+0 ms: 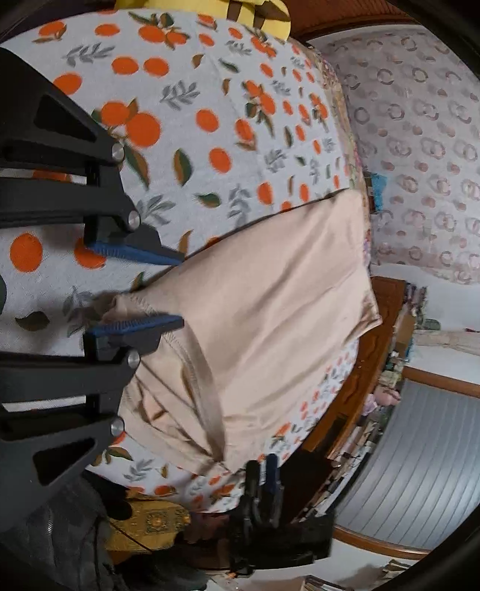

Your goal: Fold small clothes

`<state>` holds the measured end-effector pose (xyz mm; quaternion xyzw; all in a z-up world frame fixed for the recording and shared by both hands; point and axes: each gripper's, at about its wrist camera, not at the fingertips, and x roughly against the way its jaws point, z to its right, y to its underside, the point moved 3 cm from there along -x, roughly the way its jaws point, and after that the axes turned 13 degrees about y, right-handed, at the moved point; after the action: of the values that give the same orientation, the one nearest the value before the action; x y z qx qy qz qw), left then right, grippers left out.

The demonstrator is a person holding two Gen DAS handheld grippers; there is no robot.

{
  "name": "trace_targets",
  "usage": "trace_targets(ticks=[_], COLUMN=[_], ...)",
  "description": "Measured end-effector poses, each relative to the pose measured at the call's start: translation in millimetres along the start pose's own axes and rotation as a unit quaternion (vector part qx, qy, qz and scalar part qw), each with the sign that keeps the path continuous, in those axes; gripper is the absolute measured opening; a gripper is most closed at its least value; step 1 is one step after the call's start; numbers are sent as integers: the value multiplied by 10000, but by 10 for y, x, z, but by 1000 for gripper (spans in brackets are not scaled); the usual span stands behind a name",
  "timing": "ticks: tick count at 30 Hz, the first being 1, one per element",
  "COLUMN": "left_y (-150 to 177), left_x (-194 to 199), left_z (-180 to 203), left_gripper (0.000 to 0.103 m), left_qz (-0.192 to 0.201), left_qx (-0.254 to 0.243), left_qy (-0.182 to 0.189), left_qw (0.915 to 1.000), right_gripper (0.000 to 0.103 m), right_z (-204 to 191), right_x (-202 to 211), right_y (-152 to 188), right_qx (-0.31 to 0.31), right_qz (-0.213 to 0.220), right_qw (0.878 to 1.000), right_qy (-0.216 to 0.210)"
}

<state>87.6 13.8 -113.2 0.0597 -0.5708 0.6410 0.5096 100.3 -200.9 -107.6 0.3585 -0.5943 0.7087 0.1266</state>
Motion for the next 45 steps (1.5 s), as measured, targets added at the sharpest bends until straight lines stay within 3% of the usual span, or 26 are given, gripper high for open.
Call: trace_targets(ticks=[8,10,12,16,20,38,41,45], left_y=[86,96,81,54,128,347,348,213], left_x=[-66,-56,23,408,560,418,386,440], left_z=[109,136,199,416,556,362,347,337], left_gripper=[19,10,10,10,5,5,4,3], left_qz=[-95,-56,116,895,1076,674,644,879], left_qx=[-57,-36,-102,-175,-199,129,155,153], left_qy=[23,13,-68,-87,-160,-254,-191,-99], left_qw=[9999,10000,9999,9958,9939,9973,9976,9960], right_gripper=[72,72,72,72,72,72,56,10], right_z=[40,55,66,104,140,40,-30,-58], right_x=[-21,-21,-26,-44,-43,-75,-77,-112], right_y=[10,11,14,41,75,169,160,111], right_qx=[-80,-105,-126,-144,-187,34,159,315], right_qz=[-24,-35,-52,-123,-179,-402,-389,-392], right_qw=[10000,9999,9999,9997,9996,9990,9990,9987], right_qy=[19,16,51,128,105,165,139,68])
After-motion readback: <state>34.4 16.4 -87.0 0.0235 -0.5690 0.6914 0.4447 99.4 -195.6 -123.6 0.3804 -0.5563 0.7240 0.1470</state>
